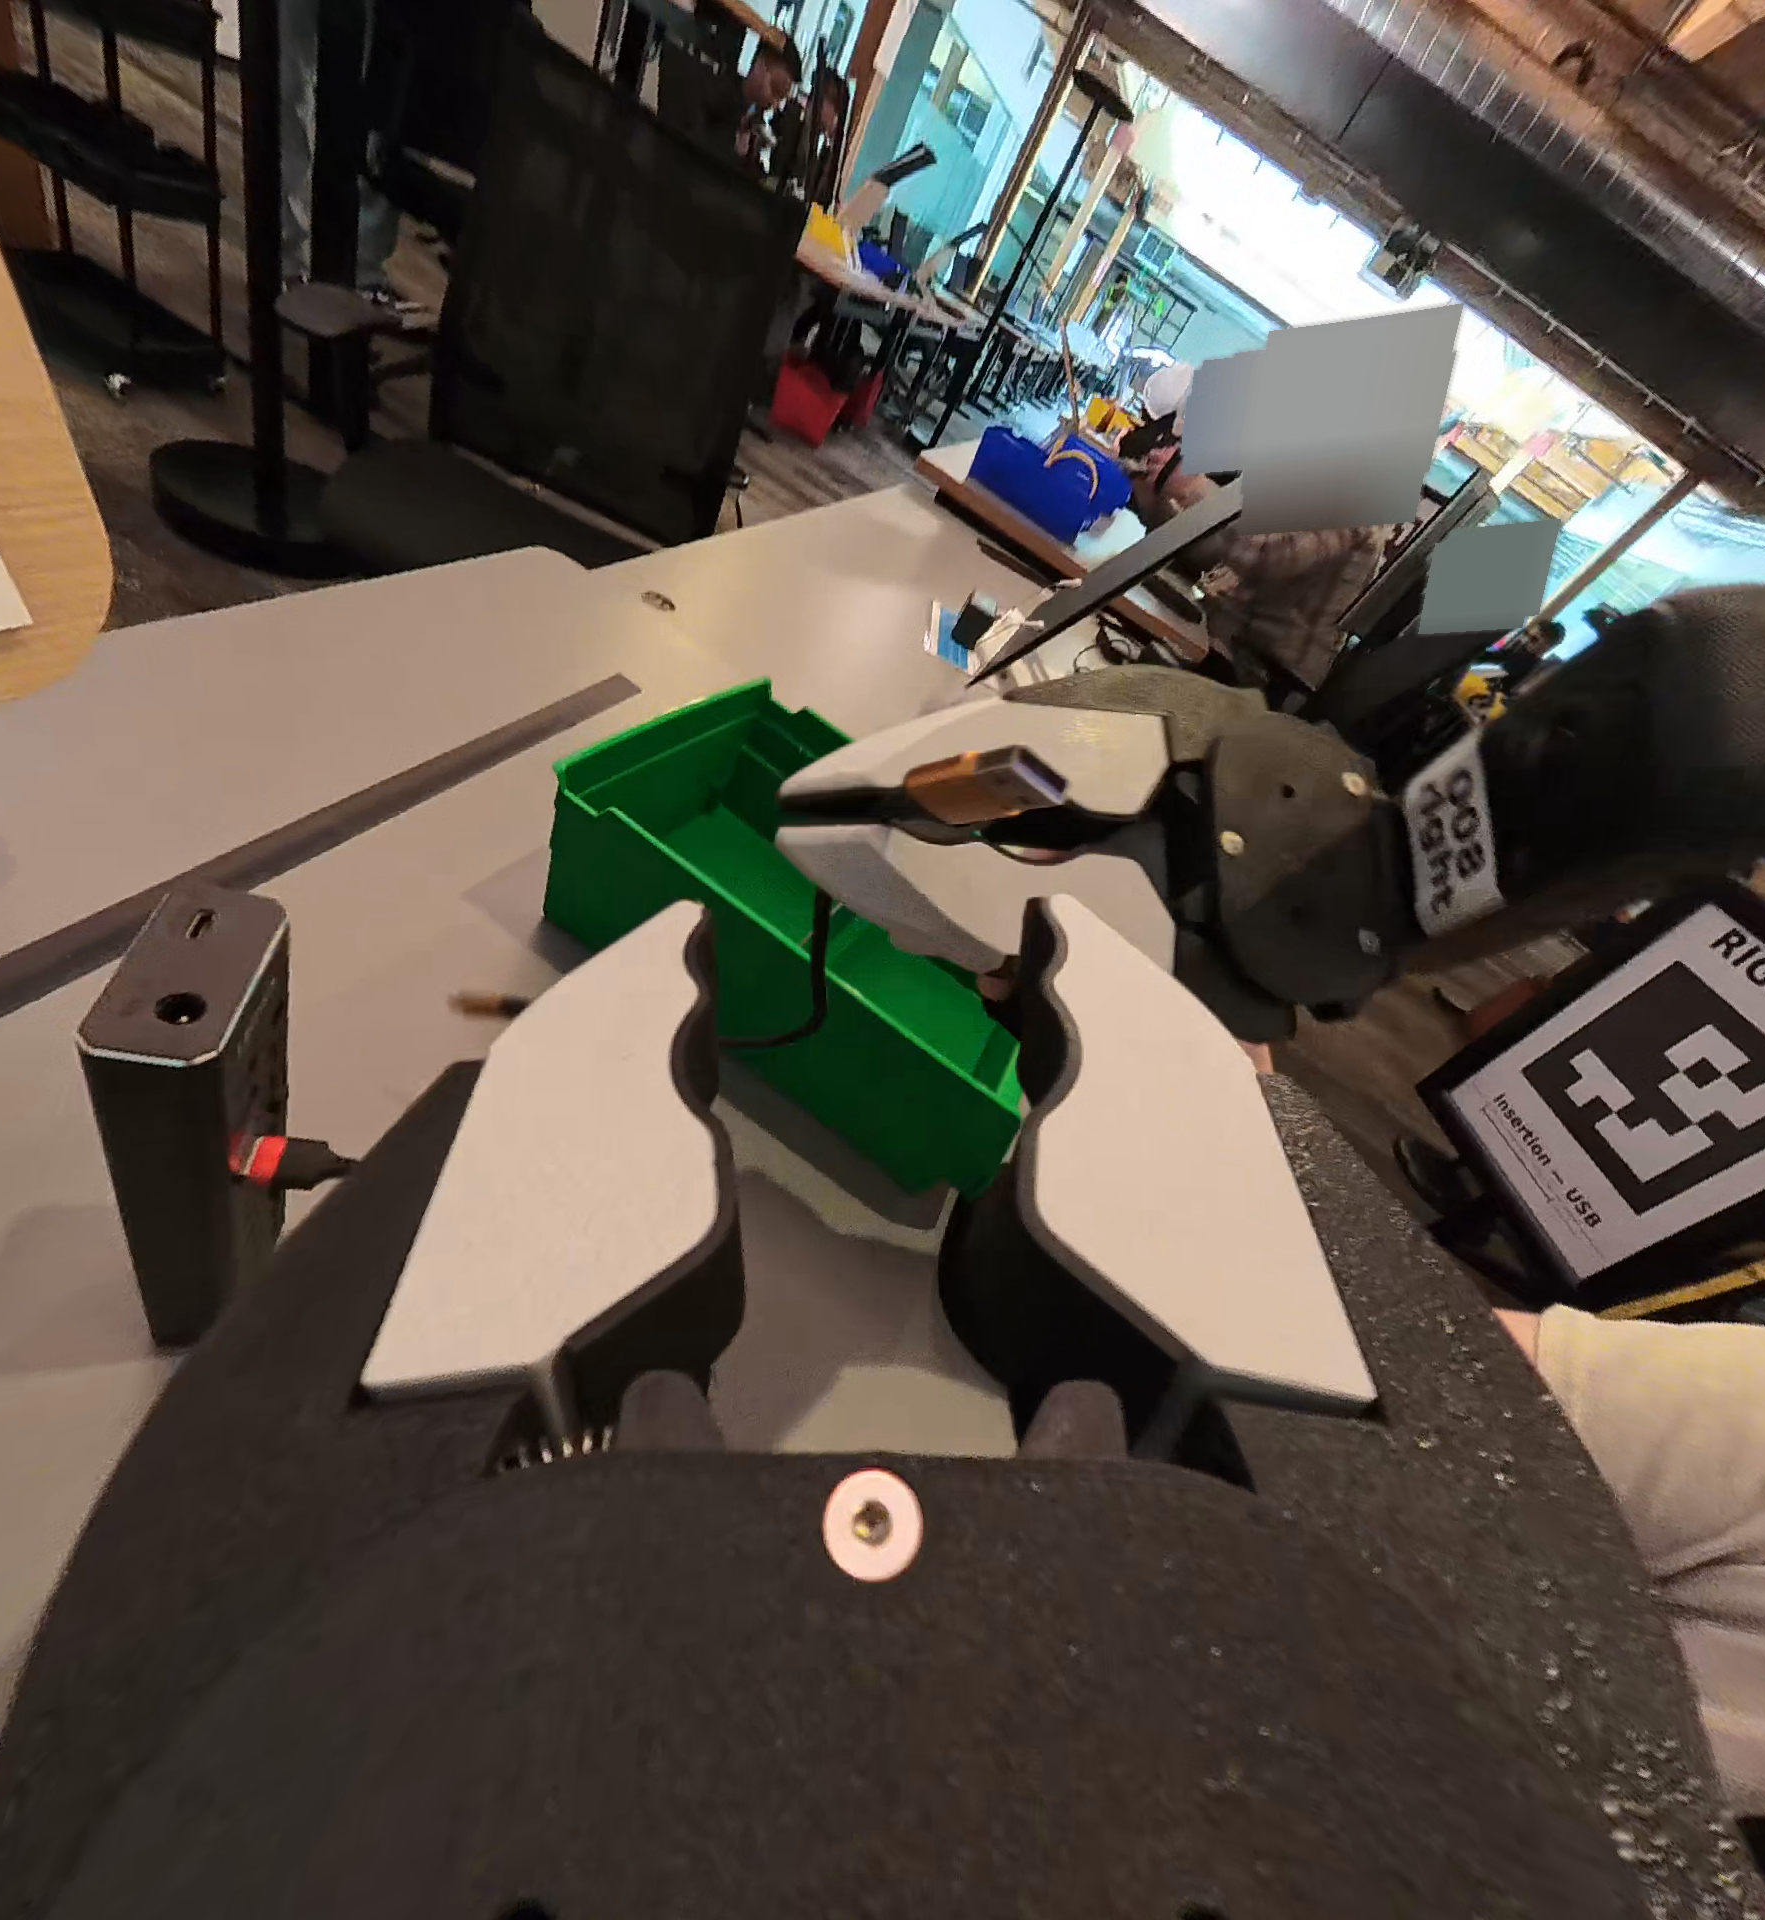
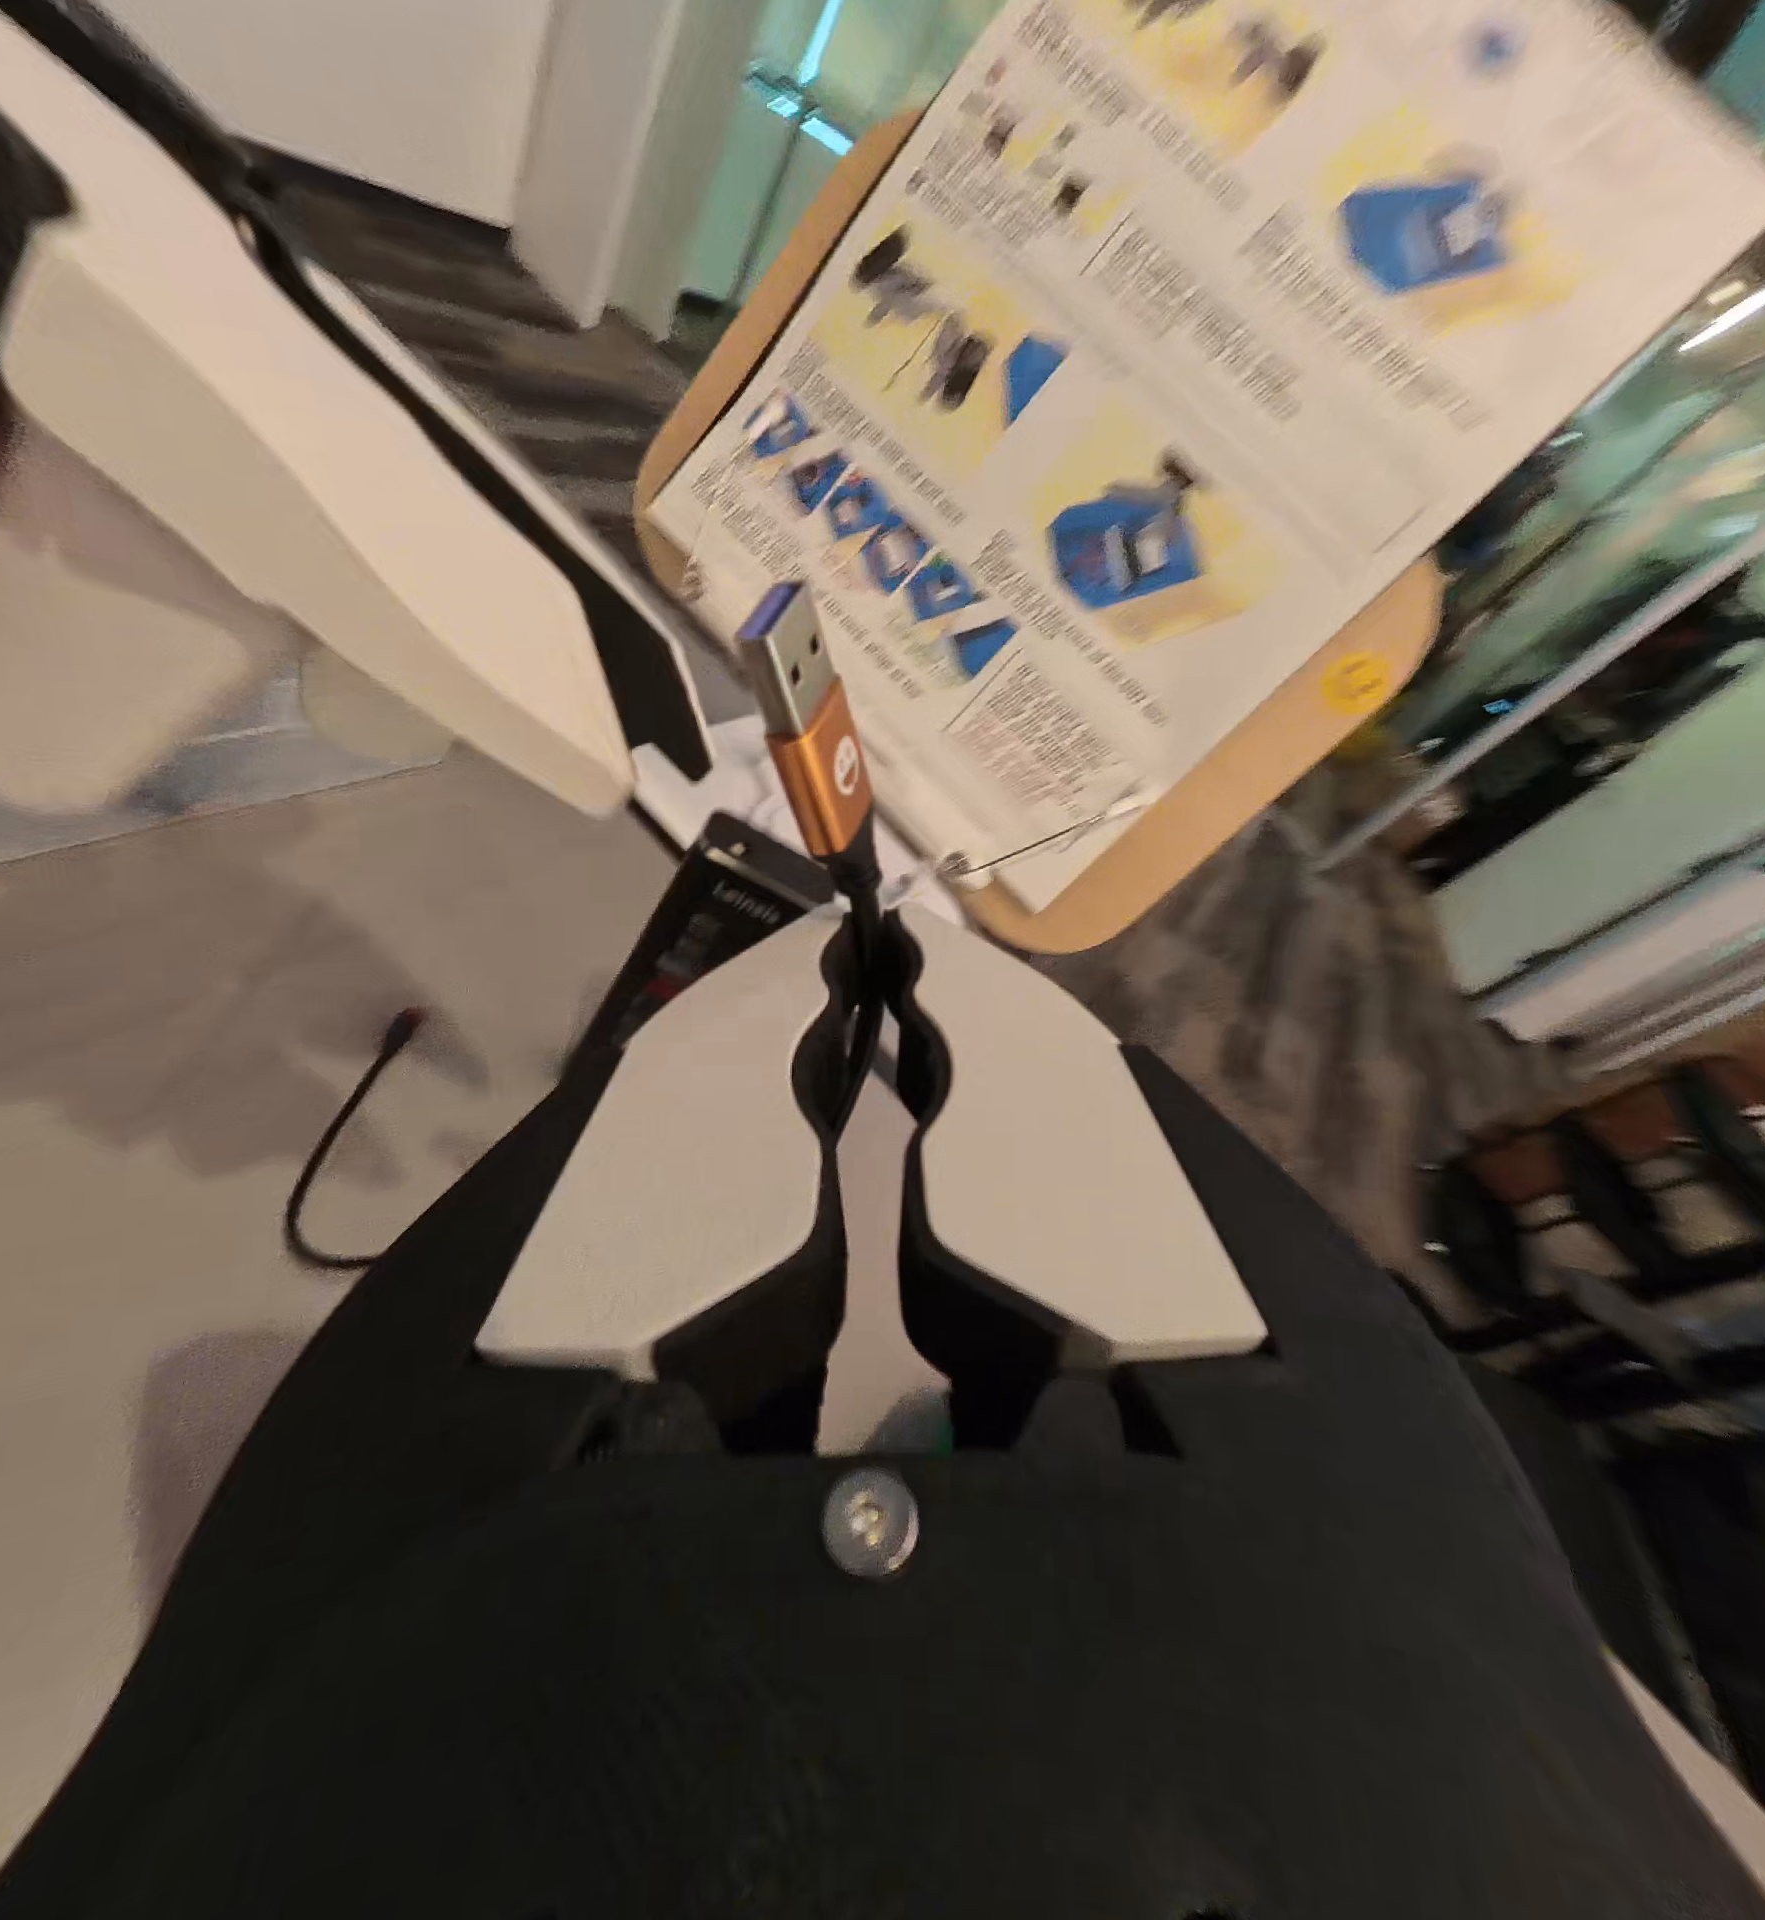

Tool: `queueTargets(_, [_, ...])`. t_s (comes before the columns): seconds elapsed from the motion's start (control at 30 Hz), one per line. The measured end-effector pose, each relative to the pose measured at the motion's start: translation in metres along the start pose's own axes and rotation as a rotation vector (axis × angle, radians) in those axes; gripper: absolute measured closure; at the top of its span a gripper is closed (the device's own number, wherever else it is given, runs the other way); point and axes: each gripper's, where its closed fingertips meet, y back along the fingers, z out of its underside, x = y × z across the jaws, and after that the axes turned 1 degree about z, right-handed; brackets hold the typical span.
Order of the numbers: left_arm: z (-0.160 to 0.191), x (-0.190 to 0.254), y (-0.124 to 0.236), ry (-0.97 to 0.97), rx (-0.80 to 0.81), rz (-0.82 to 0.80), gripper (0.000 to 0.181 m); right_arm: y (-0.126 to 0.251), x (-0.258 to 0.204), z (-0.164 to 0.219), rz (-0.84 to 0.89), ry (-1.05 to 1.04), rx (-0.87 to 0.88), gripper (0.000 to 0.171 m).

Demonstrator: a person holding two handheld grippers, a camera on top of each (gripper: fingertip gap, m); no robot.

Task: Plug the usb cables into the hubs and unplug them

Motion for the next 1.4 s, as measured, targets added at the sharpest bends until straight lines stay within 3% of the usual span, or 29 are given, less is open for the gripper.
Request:
queueTargets(0.03, [-0.001, 0.003, -0.001, -0.006, 0.010, 0.001, 0.125, 0.003, 0.003, -0.007, 0.053, 0.021, 0.018, 0.166])
queueTargets(0.2, [-0.011, 0.022, -0.008, 0.001, 0.091, 0.070, 0.126, 0.005, 0.007, -0.020, 0.248, 0.171, 0.034, 0.166])
queueTargets(0.27, [-0.013, 0.019, -0.009, 0.016, 0.114, 0.068, 0.137, 0.003, 0.005, -0.021, 0.283, 0.206, 0.036, 0.166])
queueTargets(0.33, [-0.019, 0.016, -0.005, 0.030, 0.158, 0.083, 0.162, 0.002, 0.005, -0.023, 0.321, 0.233, 0.037, 0.166])
queueTargets(0.43, [-0.025, 0.009, 0.002, 0.021, 0.201, 0.063, 0.172, 0.004, 0.003, -0.031, 0.340, 0.261, 0.088, 0.166])
queueTargets(0.53, [-0.021, 0.007, 0.004, -0.031, 0.161, 0.042, 0.173, 0.001, -0.004, -0.030, 0.275, 0.234, 0.099, 0.166])
queueTargets(0.67, [-0.022, 0.010, 0.014, -0.073, 0.148, 0.068, 0.174, 0.008, -0.022, -0.031, 0.007, 0.173, 0.161, 0.152])
queueTargets(0.8, [-0.023, 0.027, 0.026, -0.024, 0.147, 0.219, 0.174, 0.056, -0.008, -0.063, -0.125, 0.025, 0.427, 0.139])
queueTargets(0.93, [-0.024, 0.061, 0.035, 0.005, 0.150, 0.438, 0.174, 0.094, 0.028, -0.074, -0.047, -0.082, 0.759, 0.147])
queueTargets(1.07, [-0.027, 0.090, 0.040, 0.047, 0.169, 0.631, 0.174, 0.053, 0.000, -0.050, 0.004, 0.172, 0.646, 0.142])
queueTargets(1.17, [-0.029, 0.091, 0.036, 0.058, 0.185, 0.631, 0.174, 0.057, -0.027, -0.070, 0.054, 0.275, 0.756, 0.139])
queueTargets(1.27, [-0.029, 0.087, 0.034, 0.066, 0.187, 0.613, 0.174, 0.079, -0.035, -0.091, 0.066, 0.205, 0.888, 0.146])
queueTargets(1.4, [-0.030, 0.081, 0.037, 0.082, 0.194, 0.590, 0.174, 0.079, -0.032, -0.094, 0.090, 0.197, 0.835, 0.148])
